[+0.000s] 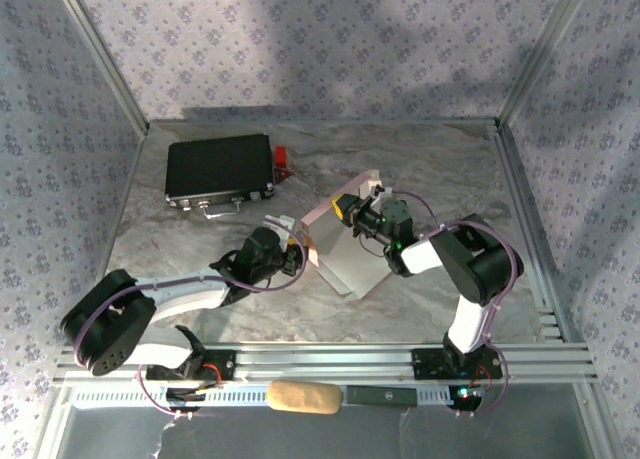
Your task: Fold the paper box
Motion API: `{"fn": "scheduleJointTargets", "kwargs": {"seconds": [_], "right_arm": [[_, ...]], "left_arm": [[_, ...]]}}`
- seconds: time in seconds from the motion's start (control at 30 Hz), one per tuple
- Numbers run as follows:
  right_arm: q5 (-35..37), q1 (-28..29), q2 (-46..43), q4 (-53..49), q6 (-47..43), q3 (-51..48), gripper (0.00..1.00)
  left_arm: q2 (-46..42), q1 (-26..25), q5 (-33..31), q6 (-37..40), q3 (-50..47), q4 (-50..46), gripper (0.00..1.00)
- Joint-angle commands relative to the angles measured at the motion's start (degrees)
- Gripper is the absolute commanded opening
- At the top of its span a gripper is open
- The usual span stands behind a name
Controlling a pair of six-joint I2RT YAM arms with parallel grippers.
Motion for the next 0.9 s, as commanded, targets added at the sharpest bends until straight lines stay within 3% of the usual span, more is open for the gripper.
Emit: {"fn": "scheduleJointTargets", "kwargs": {"seconds": [0.0,0.63,0.87], "right_arm": [[-1.07,-0.08,0.79,1.09,-0.03,-0.83,0.00],[-0.64,-0.13,-0.80,-0.02,0.41,-1.25,0.00],[-0.24,-0.08,-1.11,-0.42,0.59,-1.22,0.00]], "left_arm": [[0.60,-0.88,-3.80,1.10,2.55,1.47,0.40],[5.77,-4.07,-10.01,0.28,3.10,8.78,0.50],[7.88,-5.61,-15.15,-0.79,2.85,11.69,0.50]]}}
